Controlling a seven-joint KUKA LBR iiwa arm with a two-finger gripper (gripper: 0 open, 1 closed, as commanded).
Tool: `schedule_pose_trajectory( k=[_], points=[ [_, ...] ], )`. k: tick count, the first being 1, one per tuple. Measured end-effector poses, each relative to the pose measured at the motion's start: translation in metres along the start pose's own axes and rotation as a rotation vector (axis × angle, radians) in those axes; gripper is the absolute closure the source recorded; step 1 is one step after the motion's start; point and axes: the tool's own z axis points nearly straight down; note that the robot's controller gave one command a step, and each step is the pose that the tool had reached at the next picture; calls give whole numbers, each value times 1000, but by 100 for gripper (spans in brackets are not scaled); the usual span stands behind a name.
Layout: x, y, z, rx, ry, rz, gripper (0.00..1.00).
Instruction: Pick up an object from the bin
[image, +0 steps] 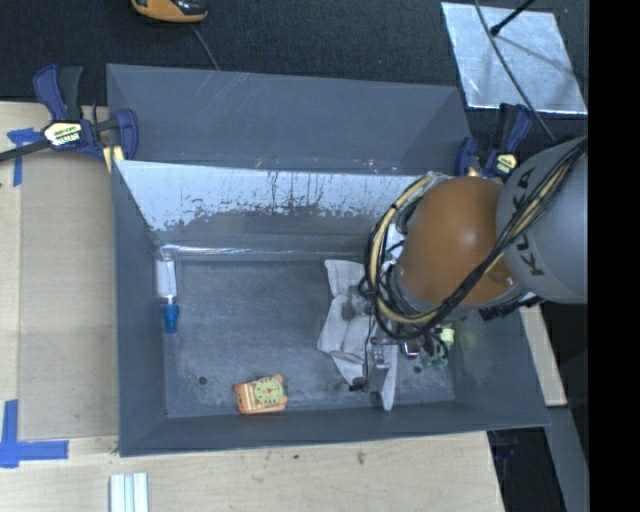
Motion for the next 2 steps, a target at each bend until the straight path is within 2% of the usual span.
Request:
schedule_pose_trajectory(
  k=[1, 2],
  points=[
    [-2, 0, -4, 0, -8, 0, 0],
    [-7, -4, 17, -1, -14, 122, 0]
  ],
)
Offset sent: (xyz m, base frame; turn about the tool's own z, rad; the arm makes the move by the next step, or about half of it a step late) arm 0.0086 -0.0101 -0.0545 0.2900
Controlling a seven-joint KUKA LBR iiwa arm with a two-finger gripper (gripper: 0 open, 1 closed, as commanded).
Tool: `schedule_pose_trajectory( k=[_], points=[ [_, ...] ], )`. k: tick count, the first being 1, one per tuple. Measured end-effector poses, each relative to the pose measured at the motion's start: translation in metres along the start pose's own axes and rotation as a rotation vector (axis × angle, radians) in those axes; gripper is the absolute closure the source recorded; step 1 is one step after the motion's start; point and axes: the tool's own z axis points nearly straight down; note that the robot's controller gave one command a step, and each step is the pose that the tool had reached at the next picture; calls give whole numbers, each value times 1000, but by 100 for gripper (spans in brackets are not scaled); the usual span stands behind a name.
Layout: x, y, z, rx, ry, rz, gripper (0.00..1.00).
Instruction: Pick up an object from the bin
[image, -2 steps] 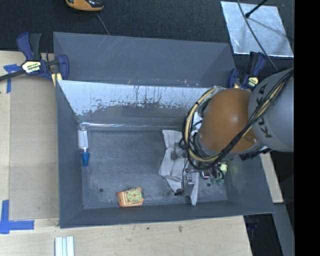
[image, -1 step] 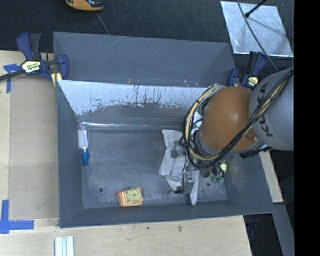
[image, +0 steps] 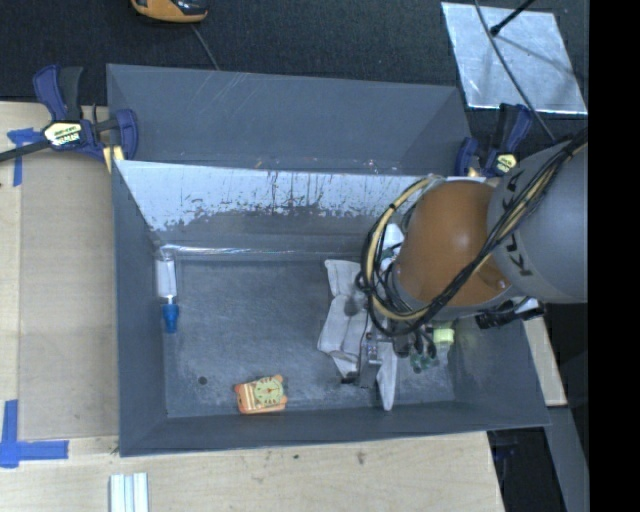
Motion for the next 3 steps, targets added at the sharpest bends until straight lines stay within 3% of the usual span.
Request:
schedule_pose_trajectory(
  k=[1, 2, 3],
  points=[
    [-10, 3, 39, 1, 11, -158, 100],
    [-10, 3, 39, 1, 11, -158, 100],
    [1, -3, -10, 1, 13, -162, 100]
  ],
)
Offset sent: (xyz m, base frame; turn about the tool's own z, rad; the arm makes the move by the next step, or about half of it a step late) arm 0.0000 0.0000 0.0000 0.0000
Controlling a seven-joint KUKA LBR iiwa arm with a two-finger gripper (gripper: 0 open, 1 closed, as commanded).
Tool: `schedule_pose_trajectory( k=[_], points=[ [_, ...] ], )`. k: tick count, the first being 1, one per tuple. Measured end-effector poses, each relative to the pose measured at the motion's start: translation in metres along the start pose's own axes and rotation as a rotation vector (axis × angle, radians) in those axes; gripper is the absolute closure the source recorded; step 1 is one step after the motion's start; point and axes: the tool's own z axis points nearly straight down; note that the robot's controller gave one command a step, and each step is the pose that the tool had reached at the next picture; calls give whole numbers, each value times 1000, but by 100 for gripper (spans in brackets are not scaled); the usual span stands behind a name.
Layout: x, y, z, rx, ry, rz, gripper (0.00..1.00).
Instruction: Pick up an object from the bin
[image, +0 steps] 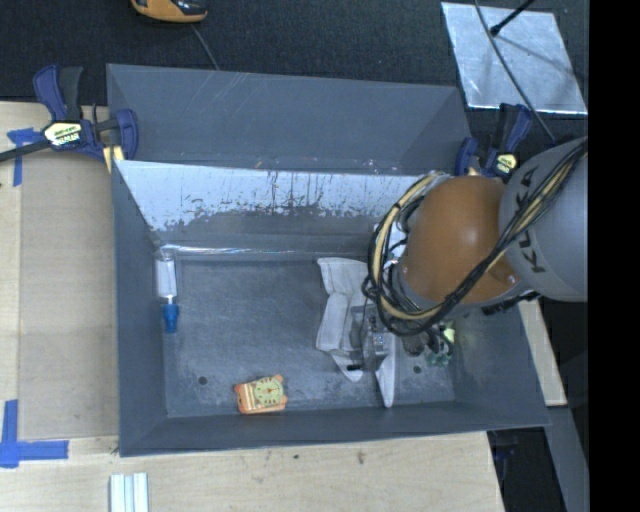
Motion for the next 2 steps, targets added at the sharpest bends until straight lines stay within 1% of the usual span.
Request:
schedule_pose_trajectory(
  k=[1, 2],
  points=[
    [2, -7, -32, 1, -13, -23, 100],
    [24, -15, -31, 0, -6, -95, 0]
  ],
)
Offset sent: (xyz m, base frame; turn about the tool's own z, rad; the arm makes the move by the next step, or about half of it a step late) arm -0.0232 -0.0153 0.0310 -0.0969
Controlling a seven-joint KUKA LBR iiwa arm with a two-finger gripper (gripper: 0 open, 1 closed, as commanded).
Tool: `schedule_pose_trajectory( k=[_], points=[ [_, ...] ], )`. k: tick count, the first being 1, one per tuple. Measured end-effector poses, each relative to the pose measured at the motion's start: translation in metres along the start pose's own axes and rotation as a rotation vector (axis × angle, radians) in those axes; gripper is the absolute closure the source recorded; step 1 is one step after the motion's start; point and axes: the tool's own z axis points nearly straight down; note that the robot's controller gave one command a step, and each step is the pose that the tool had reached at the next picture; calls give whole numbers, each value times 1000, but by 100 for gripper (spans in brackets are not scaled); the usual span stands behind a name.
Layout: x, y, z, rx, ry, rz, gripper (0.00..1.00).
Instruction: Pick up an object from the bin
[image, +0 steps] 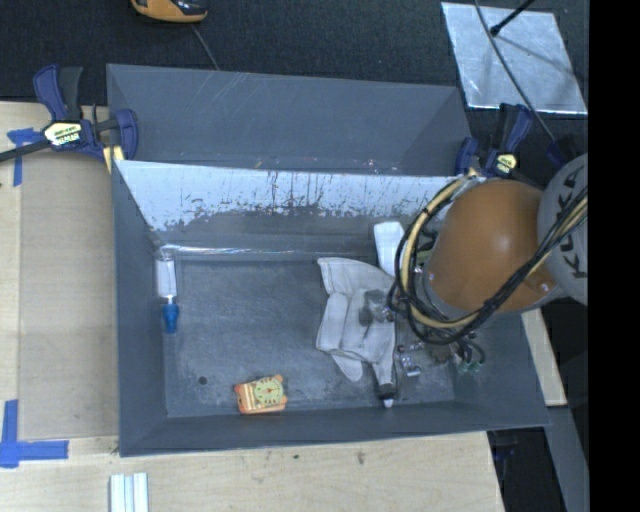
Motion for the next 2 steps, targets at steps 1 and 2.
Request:
schedule_pose_trajectory(
  k=[1, 2],
  points=[
    [0, 0, 0, 0, 0, 0, 0],
    [-16, 5, 44, 1, -9, 52, 0]
  ],
)
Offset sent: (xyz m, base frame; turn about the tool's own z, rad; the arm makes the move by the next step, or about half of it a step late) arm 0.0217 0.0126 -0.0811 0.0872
